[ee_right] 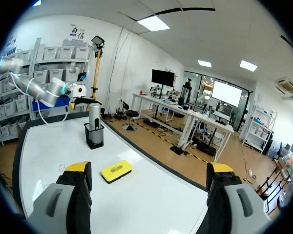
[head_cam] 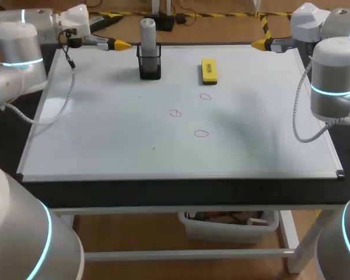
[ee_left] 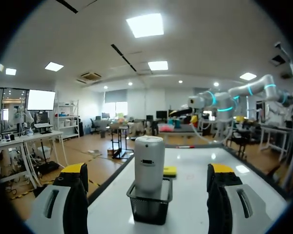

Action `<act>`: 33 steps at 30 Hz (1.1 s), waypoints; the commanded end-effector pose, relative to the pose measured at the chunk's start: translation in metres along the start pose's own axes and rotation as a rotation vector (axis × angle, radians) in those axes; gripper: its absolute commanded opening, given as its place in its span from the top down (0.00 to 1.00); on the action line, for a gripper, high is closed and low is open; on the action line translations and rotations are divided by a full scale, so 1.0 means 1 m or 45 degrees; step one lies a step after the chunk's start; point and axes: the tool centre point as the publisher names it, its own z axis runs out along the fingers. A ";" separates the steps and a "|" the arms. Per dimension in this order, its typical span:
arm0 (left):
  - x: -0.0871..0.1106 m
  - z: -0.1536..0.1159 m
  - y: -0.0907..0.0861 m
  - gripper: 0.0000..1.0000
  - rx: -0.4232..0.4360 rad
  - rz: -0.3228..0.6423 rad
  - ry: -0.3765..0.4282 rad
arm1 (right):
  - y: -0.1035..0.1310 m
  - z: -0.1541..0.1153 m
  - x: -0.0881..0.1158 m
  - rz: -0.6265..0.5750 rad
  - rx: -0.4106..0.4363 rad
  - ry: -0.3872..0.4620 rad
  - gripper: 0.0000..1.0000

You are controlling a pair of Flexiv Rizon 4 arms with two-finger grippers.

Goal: Pick up the inspection probe, press it on each red-marked spot on the whiteboard one by one, put down the probe, pick up the eraser, and wipe off all the red marks.

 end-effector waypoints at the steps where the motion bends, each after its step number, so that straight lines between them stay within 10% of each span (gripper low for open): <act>1: -0.007 0.016 0.007 0.00 0.020 -0.010 0.230 | 0.000 0.000 -0.001 0.000 0.001 0.002 0.00; 33: -0.008 0.083 0.024 0.00 0.049 -0.116 0.230 | 0.000 0.000 -0.001 0.000 0.001 0.002 0.00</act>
